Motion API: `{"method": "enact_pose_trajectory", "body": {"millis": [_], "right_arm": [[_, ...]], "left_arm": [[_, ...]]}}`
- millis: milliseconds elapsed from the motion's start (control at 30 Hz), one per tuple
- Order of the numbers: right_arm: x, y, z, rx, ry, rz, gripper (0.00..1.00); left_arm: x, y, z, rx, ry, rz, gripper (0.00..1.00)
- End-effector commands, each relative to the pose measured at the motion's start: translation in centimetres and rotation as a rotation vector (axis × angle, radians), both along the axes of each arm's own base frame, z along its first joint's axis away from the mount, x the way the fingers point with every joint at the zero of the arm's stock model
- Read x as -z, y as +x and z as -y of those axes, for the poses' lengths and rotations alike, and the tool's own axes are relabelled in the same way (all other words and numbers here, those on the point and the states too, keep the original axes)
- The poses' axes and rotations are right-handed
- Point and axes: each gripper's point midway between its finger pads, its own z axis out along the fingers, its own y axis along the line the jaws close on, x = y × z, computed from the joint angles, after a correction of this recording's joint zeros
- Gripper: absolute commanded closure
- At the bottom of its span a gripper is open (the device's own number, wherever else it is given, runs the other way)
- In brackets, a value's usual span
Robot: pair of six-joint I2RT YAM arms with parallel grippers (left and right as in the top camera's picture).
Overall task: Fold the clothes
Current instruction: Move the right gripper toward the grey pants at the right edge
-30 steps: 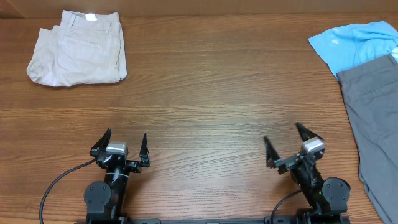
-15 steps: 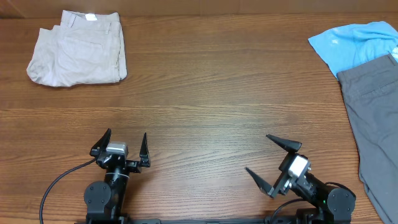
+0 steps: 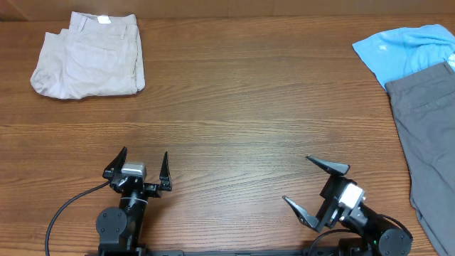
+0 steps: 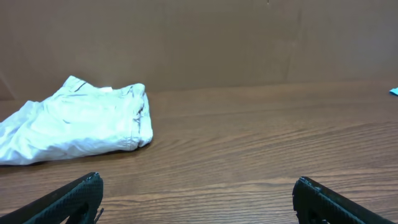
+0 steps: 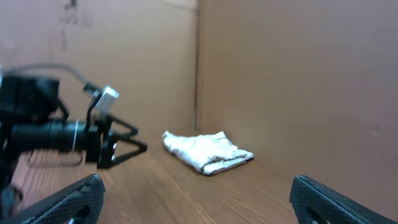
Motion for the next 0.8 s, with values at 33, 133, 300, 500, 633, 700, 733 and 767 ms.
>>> {"method": "enact_pose_trajectory", "body": {"millis": [33, 133, 300, 500, 633, 700, 733, 767], "right_arm": [[-0.8, 1.0, 1.2, 0.046, 0.143, -0.113, 0.00], [-1.8, 0.8, 1.3, 0.043, 0.167, -0.118, 0.00], [-4.2, 0.0, 1.3, 0.037, 0.178, -0.108, 0.00], [-9.2, -1.4, 2.1, 0.082, 0.212, -0.055, 0.00], [-12.1, -1.7, 2.7, 0.123, 0.236, -0.060, 0.00], [-13.4, -1.5, 2.8, 0.131, 0.235, -0.058, 0.00], [-13.8, -1.4, 2.8, 0.134, 0.236, -0.060, 0.00], [-14.6, -1.0, 2.9, 0.138, 0.238, -0.068, 0.00]], "left_arm": [[-0.1, 0.0, 0.0, 0.005, 0.018, 0.010, 0.00], [-0.1, 0.0, 0.0, 0.005, 0.018, 0.010, 0.00], [-0.1, 0.0, 0.0, 0.005, 0.018, 0.010, 0.00], [-0.1, 0.0, 0.0, 0.005, 0.018, 0.010, 0.00], [-0.1, 0.0, 0.0, 0.005, 0.018, 0.010, 0.00], [-0.1, 0.0, 0.0, 0.005, 0.018, 0.010, 0.00], [-0.1, 0.0, 0.0, 0.005, 0.018, 0.010, 0.00], [-0.1, 0.0, 0.0, 0.005, 0.018, 0.010, 0.00]]}}
